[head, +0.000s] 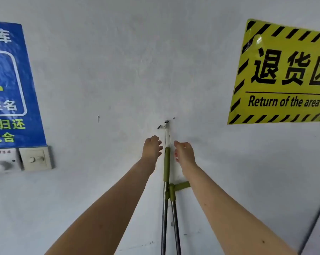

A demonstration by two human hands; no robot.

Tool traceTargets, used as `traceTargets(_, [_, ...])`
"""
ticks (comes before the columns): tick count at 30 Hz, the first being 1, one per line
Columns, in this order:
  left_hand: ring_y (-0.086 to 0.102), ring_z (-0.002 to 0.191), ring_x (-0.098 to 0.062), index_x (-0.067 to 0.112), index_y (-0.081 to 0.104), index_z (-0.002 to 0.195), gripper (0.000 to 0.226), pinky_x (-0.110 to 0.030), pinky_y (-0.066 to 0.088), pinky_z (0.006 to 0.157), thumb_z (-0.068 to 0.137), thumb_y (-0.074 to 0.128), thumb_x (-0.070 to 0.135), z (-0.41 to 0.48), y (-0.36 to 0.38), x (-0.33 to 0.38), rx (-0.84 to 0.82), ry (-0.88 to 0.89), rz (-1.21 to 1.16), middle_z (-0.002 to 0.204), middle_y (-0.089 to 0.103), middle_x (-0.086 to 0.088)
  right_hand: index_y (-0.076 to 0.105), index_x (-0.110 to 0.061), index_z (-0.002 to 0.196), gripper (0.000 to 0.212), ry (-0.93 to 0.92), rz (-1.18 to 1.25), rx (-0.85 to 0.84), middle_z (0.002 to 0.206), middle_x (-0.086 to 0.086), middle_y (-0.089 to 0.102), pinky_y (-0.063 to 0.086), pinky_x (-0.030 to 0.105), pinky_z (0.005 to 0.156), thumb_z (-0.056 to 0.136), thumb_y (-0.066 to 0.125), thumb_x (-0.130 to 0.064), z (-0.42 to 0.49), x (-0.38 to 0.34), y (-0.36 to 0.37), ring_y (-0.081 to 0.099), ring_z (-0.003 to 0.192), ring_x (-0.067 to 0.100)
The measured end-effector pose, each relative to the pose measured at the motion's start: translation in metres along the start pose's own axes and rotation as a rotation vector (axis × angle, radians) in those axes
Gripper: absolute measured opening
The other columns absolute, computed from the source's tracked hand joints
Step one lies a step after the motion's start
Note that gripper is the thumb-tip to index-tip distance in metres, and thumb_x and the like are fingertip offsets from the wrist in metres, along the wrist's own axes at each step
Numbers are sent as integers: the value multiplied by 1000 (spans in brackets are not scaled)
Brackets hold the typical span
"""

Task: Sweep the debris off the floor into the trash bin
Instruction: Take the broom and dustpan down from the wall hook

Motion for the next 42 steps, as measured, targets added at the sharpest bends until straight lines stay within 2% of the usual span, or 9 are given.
traceTargets(5, [60,93,-21,11,56,106,19,-35,48,90,94,43,19,25,6,-14,-36,-22,64,107,63,-8,48,-19,109,18,-42,-162,45,101,-1,54,40,19,58,95,55,-28,22,22,19,51,77,5])
traceTargets(9, [62,97,-22,11,54,112,23,-40,49,99,94,43,19,37,9,-10,-16,28,121,113,64,-9,51,-15,97,15,-189,-333,105,94,4,58,44,19,57,94,60,-26,32,26,29,57,70,12])
traceTargets(12, [64,103,-22,10,54,117,29,-39,50,95,93,41,20,39,7,-5,16,28,179,113,65,-7,54,-11,103,27,-251,-464,81,98,5,56,52,26,70,89,66,-31,35,28,33,60,82,20])
traceTargets(20, [59,97,-24,17,56,93,14,-38,49,89,92,42,17,51,10,1,42,35,245,104,64,-7,52,-18,79,19,-328,-560,111,70,-10,50,30,12,51,93,60,-27,43,25,28,51,66,8])
traceTargets(23, [56,92,-22,18,55,87,14,-35,46,82,93,42,17,53,9,1,46,40,245,104,62,-6,55,-17,79,18,-381,-551,137,71,-8,54,31,11,52,94,58,-27,39,19,18,51,65,7])
traceTargets(28, [62,97,-21,10,56,116,25,-32,46,83,96,43,19,42,16,-6,15,-15,216,111,66,-7,63,-13,91,16,-434,-456,104,85,-3,63,39,15,60,95,58,-27,33,-6,6,58,76,13])
traceTargets(31, [64,94,-20,10,60,113,27,-28,46,75,94,43,17,32,25,-6,-5,-41,192,106,69,-6,63,-16,89,14,-486,-431,90,84,-4,63,40,17,60,95,56,-26,26,-27,1,59,75,11])
traceTargets(37, [66,98,-22,9,60,116,32,-35,48,93,97,37,20,8,39,-5,19,-44,199,102,70,-4,60,-21,89,11,-511,-414,13,78,-14,58,42,15,61,96,54,-27,15,-51,-19,55,71,1])
traceTargets(42, [67,90,-20,12,63,102,21,-31,50,85,92,46,16,-11,46,-9,-4,-42,224,100,70,-4,65,-12,91,15,-449,-440,-133,79,-1,64,49,25,66,94,54,-22,6,-27,-32,61,74,19])
Point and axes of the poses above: each hand's wrist, its own z-axis towards the middle knuckle, its own y-axis out of the palm, x = y × z, the point moved 6 cm from there along z, towards the middle knuckle
